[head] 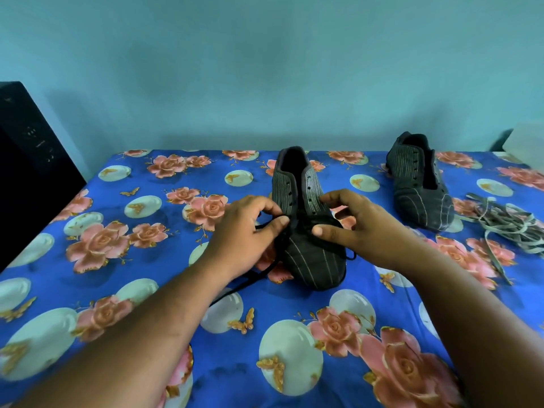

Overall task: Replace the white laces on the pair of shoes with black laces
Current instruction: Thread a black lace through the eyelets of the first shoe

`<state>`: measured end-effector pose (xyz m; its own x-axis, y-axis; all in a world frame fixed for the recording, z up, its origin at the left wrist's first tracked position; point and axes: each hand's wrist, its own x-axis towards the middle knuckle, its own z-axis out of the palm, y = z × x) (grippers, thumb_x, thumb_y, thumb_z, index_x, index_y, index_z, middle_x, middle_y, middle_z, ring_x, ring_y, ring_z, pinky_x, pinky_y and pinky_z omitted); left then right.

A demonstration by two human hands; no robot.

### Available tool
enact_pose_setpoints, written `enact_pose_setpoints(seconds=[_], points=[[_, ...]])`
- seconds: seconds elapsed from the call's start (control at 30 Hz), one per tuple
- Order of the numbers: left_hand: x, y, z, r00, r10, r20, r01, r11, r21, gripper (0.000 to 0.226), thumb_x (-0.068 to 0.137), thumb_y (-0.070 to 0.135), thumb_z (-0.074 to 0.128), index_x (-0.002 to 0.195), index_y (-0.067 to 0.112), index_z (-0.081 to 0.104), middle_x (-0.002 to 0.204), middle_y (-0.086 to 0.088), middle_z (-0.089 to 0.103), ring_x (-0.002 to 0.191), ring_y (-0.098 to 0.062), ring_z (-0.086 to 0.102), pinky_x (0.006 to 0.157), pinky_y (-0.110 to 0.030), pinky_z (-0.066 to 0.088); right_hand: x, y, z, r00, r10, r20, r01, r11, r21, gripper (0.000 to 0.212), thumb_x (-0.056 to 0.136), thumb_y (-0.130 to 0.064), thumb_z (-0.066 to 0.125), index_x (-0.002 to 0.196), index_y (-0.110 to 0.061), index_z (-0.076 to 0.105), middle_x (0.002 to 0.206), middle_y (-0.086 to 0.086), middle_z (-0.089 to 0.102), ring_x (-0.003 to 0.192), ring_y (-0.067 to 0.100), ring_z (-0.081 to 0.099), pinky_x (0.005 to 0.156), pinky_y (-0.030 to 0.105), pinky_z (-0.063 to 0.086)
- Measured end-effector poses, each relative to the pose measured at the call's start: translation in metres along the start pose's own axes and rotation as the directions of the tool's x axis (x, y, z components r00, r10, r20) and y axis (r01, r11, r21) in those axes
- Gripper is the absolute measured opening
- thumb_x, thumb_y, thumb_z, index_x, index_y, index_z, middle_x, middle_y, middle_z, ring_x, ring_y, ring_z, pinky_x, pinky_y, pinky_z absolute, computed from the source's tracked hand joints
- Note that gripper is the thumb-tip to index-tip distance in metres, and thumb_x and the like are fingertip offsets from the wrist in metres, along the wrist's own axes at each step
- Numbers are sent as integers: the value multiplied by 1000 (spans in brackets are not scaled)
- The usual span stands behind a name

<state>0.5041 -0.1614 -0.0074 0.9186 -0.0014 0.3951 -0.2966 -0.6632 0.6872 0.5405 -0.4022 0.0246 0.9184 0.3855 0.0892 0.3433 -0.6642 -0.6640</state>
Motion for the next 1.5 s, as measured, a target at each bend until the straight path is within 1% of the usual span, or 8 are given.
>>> enact_pose_setpoints(seconds=[0.2, 0.43, 0.57, 0.7, 0.9, 1.13, 1.37, 1.5], points=[[7, 2, -15, 974, -199, -109, 170, 959, -227, 11, 96, 32, 69, 85, 32, 66, 87, 7, 66, 81, -15, 63, 79, -36, 53, 3, 4, 2, 1000, -29, 5, 29, 999, 30, 69, 45, -107, 48, 106, -73, 43, 112, -31, 56, 111, 6, 59, 104, 52, 44], [23, -43, -55, 661, -512, -548, 344, 856, -386, 19, 82, 62, 59, 87, 44, 63, 123, -2, 63, 100, -21, 66, 86, -56, 57, 4, 8, 1, 999, -24, 32, 20, 993, 117, 73, 51, -104, 50, 113, -65, 49, 119, -24, 59, 113, 7, 60, 107, 49, 44], [17, -43, -39, 851, -336, -403, 335, 939, -77, 61, 74, 84, 61, 120, 44, 59, 132, 10, 59, 116, -25, 64, 95, -54, 53, 3, 10, 0, 998, -24, 61, 18, 995, 95, 83, 51, -104, 53, 123, -61, 47, 123, -24, 58, 115, 8, 60, 107, 50, 43], [5, -5, -15, 998, -31, -57, 34, 998, 45, 43, 85, 64, 60, 108, 29, 71, 116, 14, 68, 96, -7, 62, 89, -34, 48, 0, 5, -2, 996, -22, 83, 22, 1000, 3, 105, 44, -106, 49, 135, -53, 42, 126, -24, 53, 114, 5, 56, 107, 48, 43], [4, -3, -8, 999, 40, 24, -39, 999, -30, 11, 94, 31, 71, 90, 22, 68, 98, 15, 66, 98, 2, 59, 88, -26, 44, -3, 4, -3, 995, -20, 93, 23, 999, -33, 110, 41, -105, 52, 137, -52, 40, 123, -29, 50, 112, 0, 54, 107, 46, 43], [18, -15, -37, 808, -490, -328, 291, 816, -500, 10, 99, 35, 65, 90, 31, 62, 91, -14, 73, 76, -33, 76, 64, -51, 63, -6, -6, -4, 996, -17, 93, 17, 1000, -3, 99, 53, -76, 71, 142, -42, 42, 128, -20, 49, 108, -3, 53, 100, 29, 44], [15, -27, -25, 900, -192, -391, 246, 965, 93, 42, 88, 41, 70, 127, 34, 56, 135, 4, 56, 118, -27, 58, 95, -52, 49, -5, -1, -6, 996, -23, 92, 25, 999, -28, 94, 57, -75, 72, 141, -43, 42, 131, -17, 46, 109, -2, 52, 103, 33, 45], [9, -12, -16, 991, 29, -127, -25, 999, 33, 35, 90, 56, 57, 112, 32, 69, 118, 15, 67, 110, -17, 64, 95, -50, 51, 0, 2, 1, 987, -157, -12, 157, 987, -24, 70, 69, -91, 57, 129, -55, 49, 130, -25, 45, 122, 8, 52, 104, 50, 44]])
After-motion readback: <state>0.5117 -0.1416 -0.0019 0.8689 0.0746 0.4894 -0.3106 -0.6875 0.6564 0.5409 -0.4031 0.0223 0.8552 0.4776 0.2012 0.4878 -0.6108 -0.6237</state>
